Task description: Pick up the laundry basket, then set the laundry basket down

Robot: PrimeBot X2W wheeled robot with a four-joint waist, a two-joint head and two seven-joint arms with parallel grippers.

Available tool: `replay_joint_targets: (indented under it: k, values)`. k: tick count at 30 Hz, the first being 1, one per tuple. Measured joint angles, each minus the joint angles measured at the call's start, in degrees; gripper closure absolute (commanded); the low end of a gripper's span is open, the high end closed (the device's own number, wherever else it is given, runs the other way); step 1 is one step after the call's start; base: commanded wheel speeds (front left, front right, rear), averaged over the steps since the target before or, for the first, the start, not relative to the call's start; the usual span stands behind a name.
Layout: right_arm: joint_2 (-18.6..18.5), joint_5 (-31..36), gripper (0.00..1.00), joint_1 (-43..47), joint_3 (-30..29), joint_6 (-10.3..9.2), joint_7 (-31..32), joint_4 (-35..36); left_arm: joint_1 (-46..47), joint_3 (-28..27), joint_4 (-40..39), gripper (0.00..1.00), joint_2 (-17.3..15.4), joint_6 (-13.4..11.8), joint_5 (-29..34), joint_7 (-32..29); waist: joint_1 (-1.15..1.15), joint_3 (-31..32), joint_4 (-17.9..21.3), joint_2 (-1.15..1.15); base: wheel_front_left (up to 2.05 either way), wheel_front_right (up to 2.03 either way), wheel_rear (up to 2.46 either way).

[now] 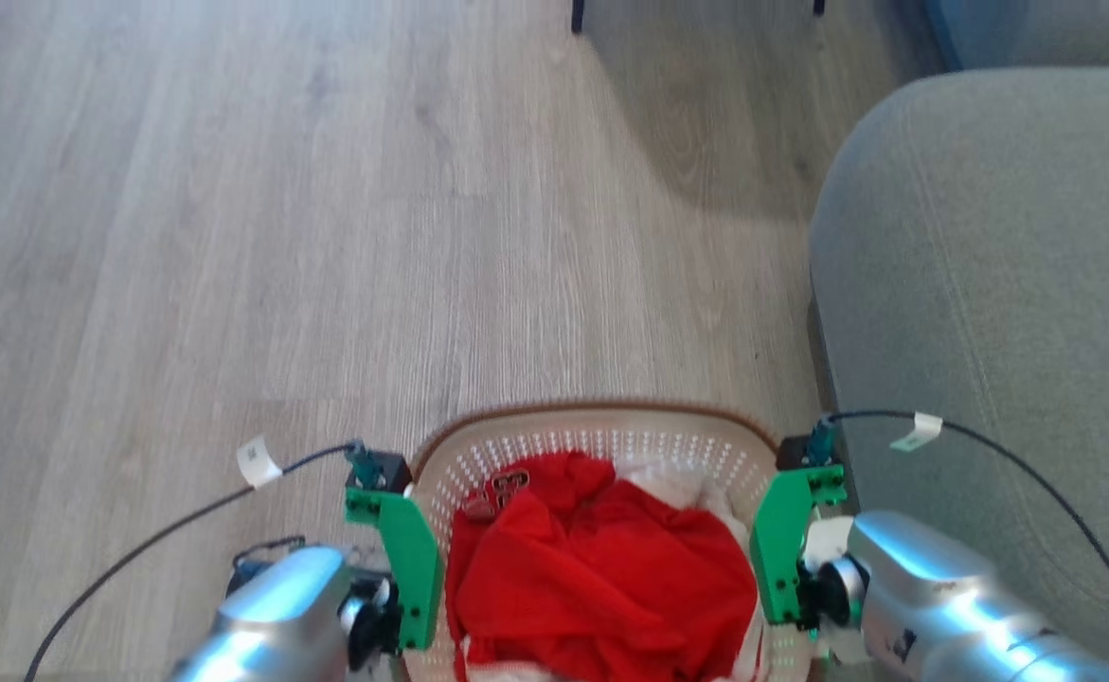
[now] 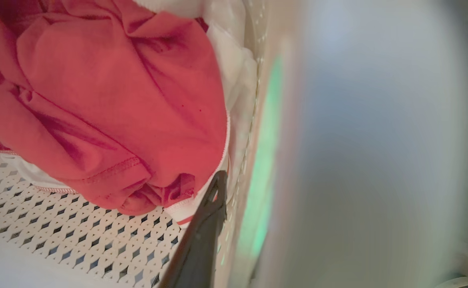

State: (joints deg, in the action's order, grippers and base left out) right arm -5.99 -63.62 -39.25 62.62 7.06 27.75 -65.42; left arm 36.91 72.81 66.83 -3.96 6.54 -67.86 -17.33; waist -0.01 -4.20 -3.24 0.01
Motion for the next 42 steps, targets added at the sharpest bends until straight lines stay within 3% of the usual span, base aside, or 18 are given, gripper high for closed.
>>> replay_joint_targets:
  k: [8, 42]
  values:
    - [0.45, -2.16, 1.00, 2.52, 2.09, -0.01, 0.51, -0.18, -3.03, 0.53, -1.20, 1.00, -0.92, 0.00, 0.01, -1.77, 0.00, 3.56, -0.78, 0.00, 0.00, 0.00, 0.00]
    - [0.98, -6.14, 1.00, 2.02, 6.33, -0.01, 0.30, -1.53, -3.02, 0.70, -1.02, 1.00, -0.93, 0.01, -0.41, -3.08, 0.00, 3.54, 0.26, -0.01, 0.00, 0.00, 0.00]
